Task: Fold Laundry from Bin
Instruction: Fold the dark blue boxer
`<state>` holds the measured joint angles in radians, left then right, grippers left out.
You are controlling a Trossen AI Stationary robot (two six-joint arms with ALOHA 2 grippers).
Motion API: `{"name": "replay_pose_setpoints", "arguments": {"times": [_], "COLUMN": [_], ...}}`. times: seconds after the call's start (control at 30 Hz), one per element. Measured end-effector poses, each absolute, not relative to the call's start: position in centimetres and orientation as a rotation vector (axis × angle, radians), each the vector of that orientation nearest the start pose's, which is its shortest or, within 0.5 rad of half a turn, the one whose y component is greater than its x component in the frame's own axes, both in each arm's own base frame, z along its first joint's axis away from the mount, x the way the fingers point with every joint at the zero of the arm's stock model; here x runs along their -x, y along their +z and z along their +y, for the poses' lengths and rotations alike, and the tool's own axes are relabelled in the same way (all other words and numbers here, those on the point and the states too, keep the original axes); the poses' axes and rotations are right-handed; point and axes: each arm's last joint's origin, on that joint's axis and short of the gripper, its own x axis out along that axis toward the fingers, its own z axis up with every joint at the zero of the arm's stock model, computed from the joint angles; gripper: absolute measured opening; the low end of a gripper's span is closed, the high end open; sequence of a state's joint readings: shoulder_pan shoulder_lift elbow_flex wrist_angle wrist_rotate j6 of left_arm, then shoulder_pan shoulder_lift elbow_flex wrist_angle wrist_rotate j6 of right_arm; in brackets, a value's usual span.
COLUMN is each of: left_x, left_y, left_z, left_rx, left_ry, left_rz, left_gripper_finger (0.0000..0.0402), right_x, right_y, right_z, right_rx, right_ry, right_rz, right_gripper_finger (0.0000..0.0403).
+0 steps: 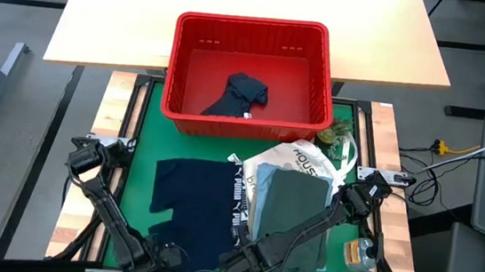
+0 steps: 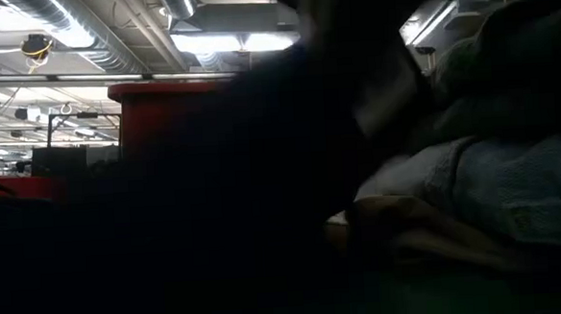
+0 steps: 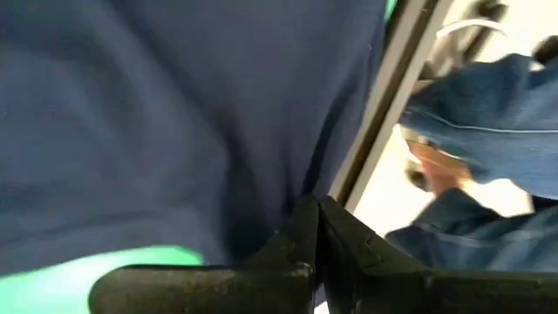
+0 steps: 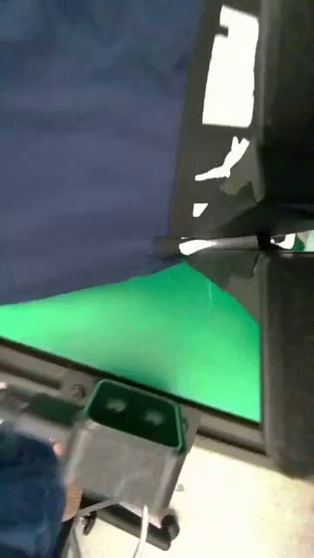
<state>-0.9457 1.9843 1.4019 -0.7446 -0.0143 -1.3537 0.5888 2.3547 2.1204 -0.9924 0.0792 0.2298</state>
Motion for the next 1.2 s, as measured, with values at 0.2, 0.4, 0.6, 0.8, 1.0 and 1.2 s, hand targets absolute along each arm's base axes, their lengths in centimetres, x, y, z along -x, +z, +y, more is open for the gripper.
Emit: {"name": "replay_pose_setpoints", "arguments": {"times": [0.2,0.4,0.6,0.8,1.0,1.2], "left_x": [-22.0,-21.5,-21.0,-20.8,-21.8,-22.7], "left_y": [19.9,23.0,24.9,25.1,24.6,22.8], "left_z": [-31.6,-30.6,-29.4,-28.5,-27.5,-25.5], "left_rx": [0.360,0.204,0.067,-0.027,-0.100,-0.213], "left_ry": [0.238,0.368,0.475,0.546,0.579,0.617], "left_rz": [1.397,1.375,1.336,1.291,1.205,1.261], "left_gripper_finger": [0.0000,0.0000,0.0000,0.0000,0.0000,0.0000], "right_x": [-41.2,-41.1,-41.2,-42.1,-43.0,-43.5], "right_y": [23.2,25.9,26.8,27.3,26.9,26.8], "right_z": [27.1,26.8,25.4,22.0,18.2,15.1], "right_rx": [0.213,0.238,0.229,0.216,0.227,0.277], "right_ry": [0.279,0.225,0.144,0.034,-0.070,-0.175], "right_rz": [1.149,1.102,1.114,1.153,1.239,1.290], "right_gripper_finger": [0.0018,0.0005,0.0013,0.0005,0.0011,0.0005]}}
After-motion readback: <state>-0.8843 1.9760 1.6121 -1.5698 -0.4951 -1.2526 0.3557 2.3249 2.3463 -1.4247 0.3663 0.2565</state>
